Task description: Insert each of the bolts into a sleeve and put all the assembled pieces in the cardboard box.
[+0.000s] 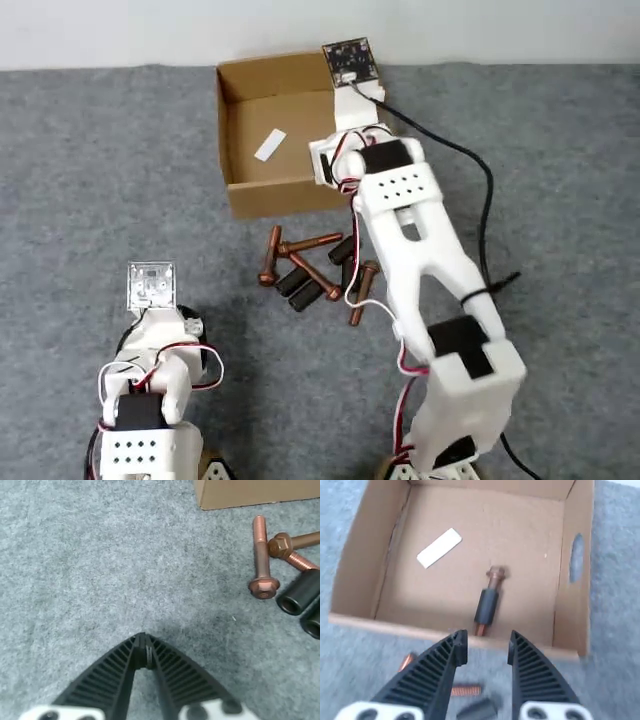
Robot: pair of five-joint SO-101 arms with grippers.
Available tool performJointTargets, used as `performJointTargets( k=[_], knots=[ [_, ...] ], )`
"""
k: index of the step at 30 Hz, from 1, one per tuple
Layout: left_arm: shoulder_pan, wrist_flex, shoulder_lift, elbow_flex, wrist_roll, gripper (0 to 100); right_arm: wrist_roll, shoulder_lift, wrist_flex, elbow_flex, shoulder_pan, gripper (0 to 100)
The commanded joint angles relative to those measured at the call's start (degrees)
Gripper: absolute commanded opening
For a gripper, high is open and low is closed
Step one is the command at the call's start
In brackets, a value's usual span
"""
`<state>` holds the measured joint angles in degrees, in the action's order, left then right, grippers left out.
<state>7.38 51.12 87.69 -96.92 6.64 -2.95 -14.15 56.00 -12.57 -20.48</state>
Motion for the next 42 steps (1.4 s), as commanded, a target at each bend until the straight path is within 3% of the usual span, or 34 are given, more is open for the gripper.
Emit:
performJointTargets(
  k=[1, 6, 13, 19, 34, 42],
  knots=[
    [0.4, -1.2, 0.4, 0.4, -0.4, 0, 0.0, 8.1, 8.5, -2.9, -1.0, 13.3],
    [0.4, -1.2, 0.4, 0.4, -0.4, 0, -0.7, 12.4, 21.0, -2.9, -4.3, 13.3],
    [0.4, -1.2, 0.4, 0.4, -0.4, 0, -11.0, 11.5, 35.1, -2.5, -7.7, 13.3],
    [0.4, -1.2, 0.4, 0.4, -0.4, 0, -16.4, 3.1, 40.8, -2.8, -7.3, 13.3],
    [0.4, -1.2, 0.4, 0.4, -0.3, 0, -16.6, -12.4, 29.1, -2.9, -5.0, 13.3],
    [2.4, -1.5, 0.4, 0.4, -0.3, 0, -13.0, -16.0, 26.3, -2.9, -1.8, 13.3]
  ],
)
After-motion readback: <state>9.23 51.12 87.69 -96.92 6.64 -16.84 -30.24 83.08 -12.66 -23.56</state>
